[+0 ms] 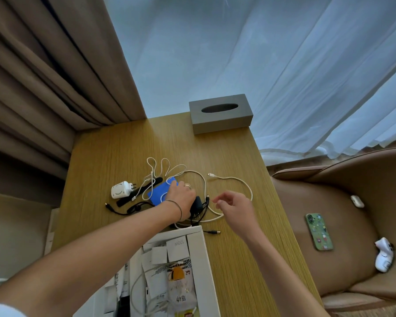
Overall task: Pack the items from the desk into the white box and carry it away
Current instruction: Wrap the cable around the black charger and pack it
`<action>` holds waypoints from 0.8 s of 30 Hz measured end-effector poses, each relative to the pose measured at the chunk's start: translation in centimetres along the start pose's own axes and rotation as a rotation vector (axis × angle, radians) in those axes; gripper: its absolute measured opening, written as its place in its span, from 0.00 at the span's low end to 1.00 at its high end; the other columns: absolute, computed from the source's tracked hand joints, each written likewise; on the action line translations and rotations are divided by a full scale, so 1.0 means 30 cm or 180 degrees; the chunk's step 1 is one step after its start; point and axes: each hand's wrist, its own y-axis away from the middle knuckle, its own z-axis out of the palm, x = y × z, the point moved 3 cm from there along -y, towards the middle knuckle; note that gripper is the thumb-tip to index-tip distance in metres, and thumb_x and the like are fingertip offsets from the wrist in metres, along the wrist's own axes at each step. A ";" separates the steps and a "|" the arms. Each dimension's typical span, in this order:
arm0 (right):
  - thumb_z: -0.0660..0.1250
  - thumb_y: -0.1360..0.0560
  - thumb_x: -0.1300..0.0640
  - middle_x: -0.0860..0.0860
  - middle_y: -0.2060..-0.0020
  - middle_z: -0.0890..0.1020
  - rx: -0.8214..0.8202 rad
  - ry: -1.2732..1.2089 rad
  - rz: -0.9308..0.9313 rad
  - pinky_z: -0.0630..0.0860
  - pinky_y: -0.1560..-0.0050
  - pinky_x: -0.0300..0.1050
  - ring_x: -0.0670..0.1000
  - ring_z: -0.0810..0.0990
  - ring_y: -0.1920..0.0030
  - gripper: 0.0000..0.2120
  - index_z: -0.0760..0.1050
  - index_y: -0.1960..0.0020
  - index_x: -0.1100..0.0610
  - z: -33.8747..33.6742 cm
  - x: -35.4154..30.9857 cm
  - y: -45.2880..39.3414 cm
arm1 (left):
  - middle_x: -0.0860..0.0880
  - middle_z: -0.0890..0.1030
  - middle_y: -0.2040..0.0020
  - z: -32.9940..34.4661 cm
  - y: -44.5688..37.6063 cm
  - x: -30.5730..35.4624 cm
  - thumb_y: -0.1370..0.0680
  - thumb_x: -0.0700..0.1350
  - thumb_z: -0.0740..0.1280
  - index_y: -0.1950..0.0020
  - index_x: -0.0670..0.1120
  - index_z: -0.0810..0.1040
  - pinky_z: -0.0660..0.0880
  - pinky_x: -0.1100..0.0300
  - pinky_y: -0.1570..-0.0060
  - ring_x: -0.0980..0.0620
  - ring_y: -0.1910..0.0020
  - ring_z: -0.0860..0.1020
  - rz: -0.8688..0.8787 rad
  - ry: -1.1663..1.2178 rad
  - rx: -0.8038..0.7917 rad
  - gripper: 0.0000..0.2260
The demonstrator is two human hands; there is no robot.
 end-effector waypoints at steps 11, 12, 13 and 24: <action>0.66 0.20 0.61 0.46 0.60 0.84 0.0199 -0.0224 -0.0074 0.80 0.60 0.45 0.54 0.83 0.58 0.11 0.81 0.55 0.47 -0.067 -0.019 0.040 | 0.52 0.83 0.51 -0.062 0.108 -0.147 0.29 0.53 0.71 0.39 0.54 0.75 0.78 0.52 0.48 0.48 0.51 0.80 0.0008 0.1736 0.0844 0.20; 0.66 0.20 0.61 0.46 0.60 0.84 0.0194 -0.0222 -0.0089 0.81 0.58 0.45 0.55 0.83 0.57 0.11 0.81 0.55 0.47 -0.067 -0.030 0.044 | 0.53 0.84 0.50 -0.072 0.132 -0.170 0.29 0.54 0.73 0.38 0.55 0.75 0.79 0.53 0.49 0.50 0.51 0.81 -0.0060 0.2039 0.0985 0.21; 0.66 0.20 0.61 0.46 0.59 0.84 0.0197 -0.0220 -0.0108 0.80 0.58 0.43 0.55 0.83 0.56 0.10 0.81 0.54 0.48 -0.066 -0.039 0.047 | 0.55 0.84 0.50 -0.082 0.156 -0.191 0.29 0.55 0.74 0.38 0.55 0.76 0.79 0.55 0.50 0.53 0.51 0.81 -0.0122 0.2424 0.1091 0.21; 0.67 0.20 0.60 0.39 0.52 0.83 0.0454 -0.0246 -0.0861 0.79 0.55 0.35 0.38 0.80 0.52 0.11 0.80 0.47 0.44 0.009 -0.269 0.079 | 0.47 0.87 0.51 -0.260 0.386 -0.321 0.27 0.39 0.76 0.43 0.51 0.80 0.82 0.56 0.51 0.49 0.49 0.84 -0.0370 0.5952 0.1648 0.16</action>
